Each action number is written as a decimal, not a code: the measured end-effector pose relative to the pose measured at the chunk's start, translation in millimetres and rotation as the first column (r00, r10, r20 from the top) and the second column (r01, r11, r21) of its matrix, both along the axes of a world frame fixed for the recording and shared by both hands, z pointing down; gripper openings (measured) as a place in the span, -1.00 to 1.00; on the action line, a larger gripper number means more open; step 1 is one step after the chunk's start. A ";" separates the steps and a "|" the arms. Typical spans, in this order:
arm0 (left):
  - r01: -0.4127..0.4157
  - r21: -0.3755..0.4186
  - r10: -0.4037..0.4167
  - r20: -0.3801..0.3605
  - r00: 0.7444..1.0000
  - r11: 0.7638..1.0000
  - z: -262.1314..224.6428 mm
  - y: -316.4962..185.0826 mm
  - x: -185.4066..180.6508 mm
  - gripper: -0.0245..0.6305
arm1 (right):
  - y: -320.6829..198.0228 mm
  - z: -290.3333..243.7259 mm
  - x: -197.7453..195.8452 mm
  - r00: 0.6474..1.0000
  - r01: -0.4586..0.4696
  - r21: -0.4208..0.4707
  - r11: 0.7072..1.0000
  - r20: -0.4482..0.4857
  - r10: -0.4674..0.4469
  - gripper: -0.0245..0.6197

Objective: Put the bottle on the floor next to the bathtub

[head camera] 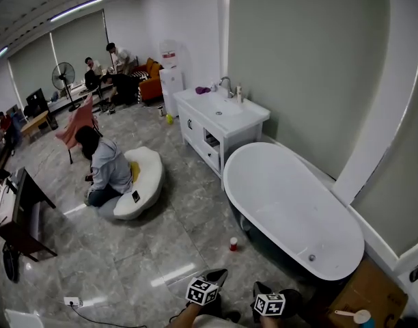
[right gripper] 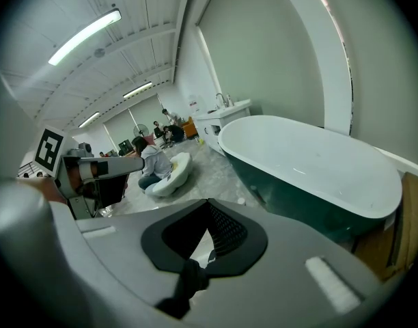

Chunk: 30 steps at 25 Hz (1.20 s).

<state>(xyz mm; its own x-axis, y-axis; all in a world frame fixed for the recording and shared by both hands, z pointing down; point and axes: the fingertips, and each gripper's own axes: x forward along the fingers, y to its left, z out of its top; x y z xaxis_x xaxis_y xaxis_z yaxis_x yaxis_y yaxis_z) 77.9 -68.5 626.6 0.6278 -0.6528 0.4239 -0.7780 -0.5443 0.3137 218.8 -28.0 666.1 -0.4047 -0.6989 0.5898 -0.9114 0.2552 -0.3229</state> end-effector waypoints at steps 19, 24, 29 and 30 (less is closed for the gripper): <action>-0.030 -0.040 0.031 0.043 0.999 0.999 10.2 -4.6 -1.1 -0.75 | -5.0 0.6 -7.5 1.000 0.028 -0.027 0.999 0.010 -0.027 -0.92; -0.020 -0.038 0.021 0.031 0.999 0.999 7.9 -2.1 -4.7 -0.75 | -3.1 2.5 -11.4 0.999 0.039 -0.016 0.999 0.003 -0.039 -0.92; -0.011 -0.019 0.012 0.040 0.999 1.000 1.1 -9.4 -8.5 -0.75 | -13.4 -6.3 -15.9 0.999 0.053 -0.002 0.999 -0.009 -0.053 -0.92; -0.010 -0.018 0.010 0.039 0.999 1.000 0.4 -11.1 -6.7 -0.75 | -15.5 -8.8 -14.6 0.999 0.053 0.000 0.999 -0.010 -0.053 -0.92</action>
